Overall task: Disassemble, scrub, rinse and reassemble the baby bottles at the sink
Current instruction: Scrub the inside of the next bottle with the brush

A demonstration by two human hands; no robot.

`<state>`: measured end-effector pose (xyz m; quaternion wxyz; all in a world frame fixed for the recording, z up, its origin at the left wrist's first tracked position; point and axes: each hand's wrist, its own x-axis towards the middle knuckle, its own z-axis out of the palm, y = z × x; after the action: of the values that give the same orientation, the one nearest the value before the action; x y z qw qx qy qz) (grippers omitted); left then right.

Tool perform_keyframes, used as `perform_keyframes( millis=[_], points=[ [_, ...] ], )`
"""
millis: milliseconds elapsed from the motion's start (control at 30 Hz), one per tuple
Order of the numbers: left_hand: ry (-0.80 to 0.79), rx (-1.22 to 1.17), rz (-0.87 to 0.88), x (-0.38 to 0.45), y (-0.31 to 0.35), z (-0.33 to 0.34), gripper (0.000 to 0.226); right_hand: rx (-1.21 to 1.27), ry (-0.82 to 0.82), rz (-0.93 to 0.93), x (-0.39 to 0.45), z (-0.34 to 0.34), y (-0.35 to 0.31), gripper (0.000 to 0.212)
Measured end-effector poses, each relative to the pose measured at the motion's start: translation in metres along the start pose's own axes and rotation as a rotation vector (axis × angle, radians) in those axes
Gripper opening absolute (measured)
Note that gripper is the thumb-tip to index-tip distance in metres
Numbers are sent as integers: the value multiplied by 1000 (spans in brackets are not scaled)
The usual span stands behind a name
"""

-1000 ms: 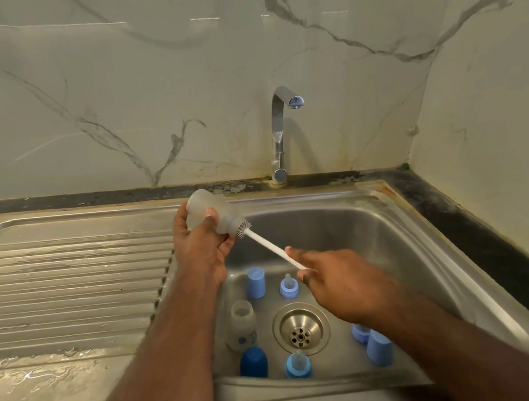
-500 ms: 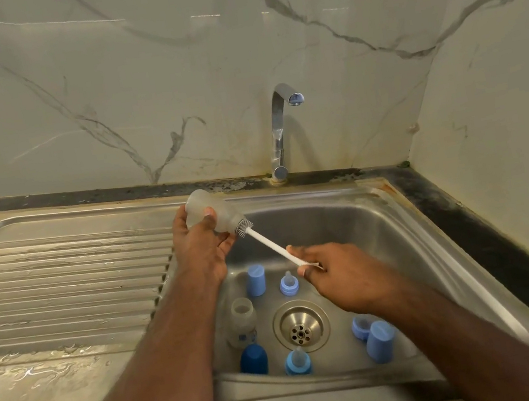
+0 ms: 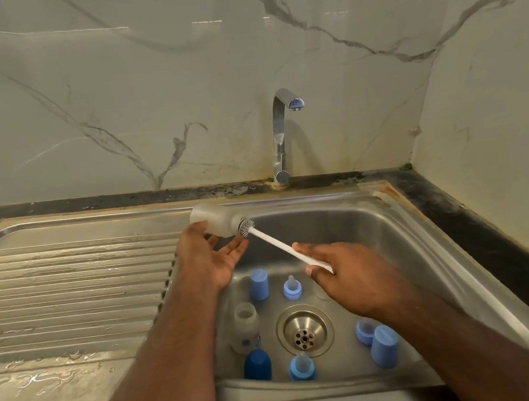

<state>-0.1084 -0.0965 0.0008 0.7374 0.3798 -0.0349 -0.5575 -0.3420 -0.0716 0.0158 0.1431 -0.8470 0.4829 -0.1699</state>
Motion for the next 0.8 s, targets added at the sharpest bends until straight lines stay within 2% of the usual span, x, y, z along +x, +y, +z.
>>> perform_keyframes(
  millis=[133,267,367,533,600,700,800],
  points=[
    [2,131,-19,-2,-3,0,57,-105,9,-21,-2,-1,0,47],
    [51,206,33,-3,-3,0,49,-87,-5,-66,-2,3,1,48],
    [-2,202,0,-5,-5,1,50,111,-45,-6,-1,7,-2,43],
    [-127,210,-64,-14,-12,8,44,666,-110,224,2,14,-12,39],
    [-168,199,-97,-15,-14,8,38,746,-142,246,0,15,-17,40],
    [-173,177,-107,-13,-12,6,40,687,-198,189,-3,12,-19,40],
    [-127,175,-73,-9,-10,3,43,356,-183,102,-3,8,-17,40]
  ],
)
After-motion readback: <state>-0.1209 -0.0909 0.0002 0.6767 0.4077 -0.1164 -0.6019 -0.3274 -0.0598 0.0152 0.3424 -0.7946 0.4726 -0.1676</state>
